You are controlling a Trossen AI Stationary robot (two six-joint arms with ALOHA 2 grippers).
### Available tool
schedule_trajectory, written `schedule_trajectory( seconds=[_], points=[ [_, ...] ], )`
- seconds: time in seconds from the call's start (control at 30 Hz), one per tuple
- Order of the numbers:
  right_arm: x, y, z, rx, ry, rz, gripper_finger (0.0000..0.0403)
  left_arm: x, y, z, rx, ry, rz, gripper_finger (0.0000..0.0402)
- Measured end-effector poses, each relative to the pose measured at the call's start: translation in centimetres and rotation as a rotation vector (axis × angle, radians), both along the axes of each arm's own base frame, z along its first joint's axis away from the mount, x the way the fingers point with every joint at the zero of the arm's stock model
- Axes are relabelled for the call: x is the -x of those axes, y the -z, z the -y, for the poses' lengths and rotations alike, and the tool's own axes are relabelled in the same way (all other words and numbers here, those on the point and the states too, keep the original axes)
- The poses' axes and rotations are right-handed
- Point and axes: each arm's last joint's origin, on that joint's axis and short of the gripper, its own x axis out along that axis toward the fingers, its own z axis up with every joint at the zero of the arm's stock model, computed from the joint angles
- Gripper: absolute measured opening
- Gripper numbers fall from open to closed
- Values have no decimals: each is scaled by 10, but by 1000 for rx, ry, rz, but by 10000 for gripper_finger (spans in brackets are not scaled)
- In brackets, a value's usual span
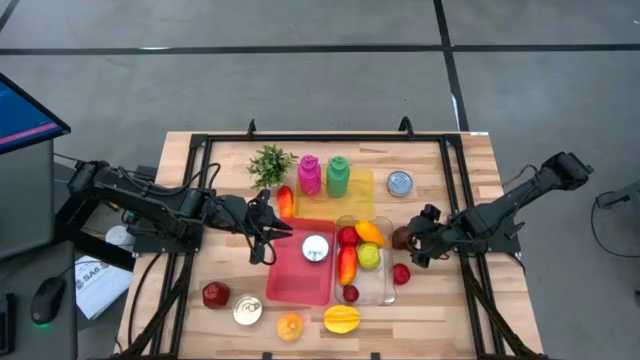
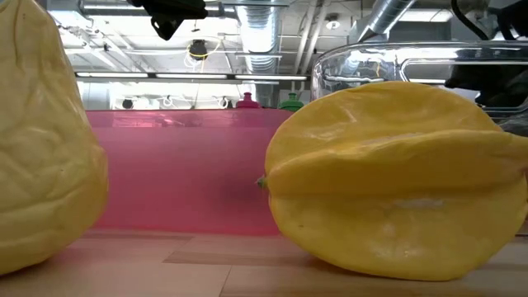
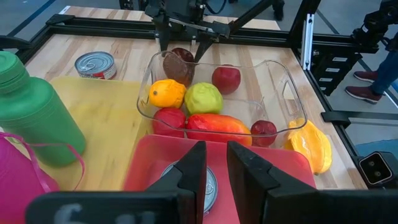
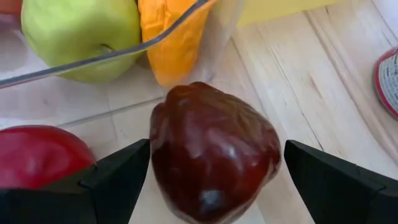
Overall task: Pick & Place Food Item
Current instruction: Put the right dark red apple into the transparent bin
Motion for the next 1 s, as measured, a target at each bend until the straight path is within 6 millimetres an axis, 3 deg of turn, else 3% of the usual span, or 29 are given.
schedule_trajectory(
  seconds=[0.4,0.63,0.8,1.0],
  points=[
    [-8,10,-4,23,-1,-47,363,0,0,0,0,0,0,53],
    [-17,17,-9,36,7,-38,326,0,0,0,0,0,0,53],
    [-17,6,-10,12,-7,-49,294,0,0,0,0,0,0,53],
    [-19,-22,-10,48,1,-79,289,0,0,0,0,0,-1,53]
  ],
)
